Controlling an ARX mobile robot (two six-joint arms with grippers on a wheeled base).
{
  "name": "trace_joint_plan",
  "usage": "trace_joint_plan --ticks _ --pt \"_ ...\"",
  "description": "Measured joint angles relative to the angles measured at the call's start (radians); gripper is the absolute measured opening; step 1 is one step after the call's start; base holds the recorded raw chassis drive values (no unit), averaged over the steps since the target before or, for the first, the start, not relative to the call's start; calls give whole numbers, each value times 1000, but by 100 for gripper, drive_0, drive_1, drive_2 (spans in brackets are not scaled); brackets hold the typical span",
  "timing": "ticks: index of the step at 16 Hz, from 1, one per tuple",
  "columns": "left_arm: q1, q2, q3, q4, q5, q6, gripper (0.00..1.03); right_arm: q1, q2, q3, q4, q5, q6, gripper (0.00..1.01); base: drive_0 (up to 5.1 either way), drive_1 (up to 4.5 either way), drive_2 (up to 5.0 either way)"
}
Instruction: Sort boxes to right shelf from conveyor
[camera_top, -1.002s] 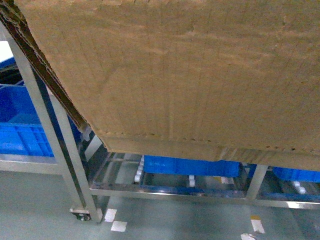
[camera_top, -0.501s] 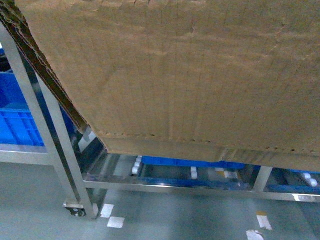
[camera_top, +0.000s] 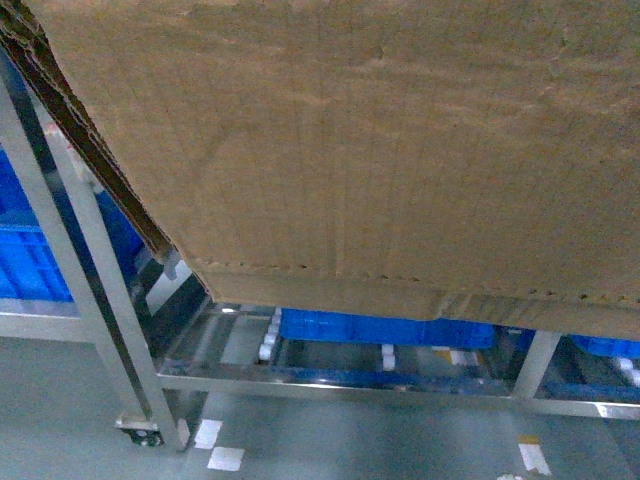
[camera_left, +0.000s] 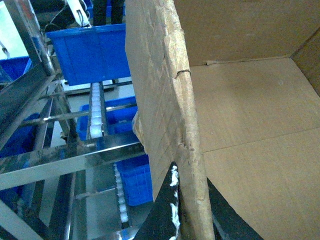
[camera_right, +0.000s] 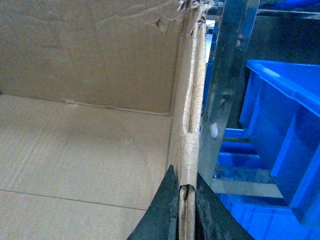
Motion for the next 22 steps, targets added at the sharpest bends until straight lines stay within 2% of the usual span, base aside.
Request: trace_joint_plan --ticks 3,10,15,20,22 --pt "0 0 0 -2 -1 0 3 0 2 0 0 0 0 3 3 321 -315" --pt "-3 4 0 1 0 0 3 -1 2 0 -2 1 0 3 0 0 0" --pt "-2 4 0 1 -1 0 3 0 2 0 0 3 0 3 -466 379 107" --pt "0 3 0 -4 0 0 3 0 -1 0 -3 0 0 3 0 0 0" --pt "-1 2 0 -1 0 0 3 0 -2 0 -1 0 0 3 -5 409 -418"
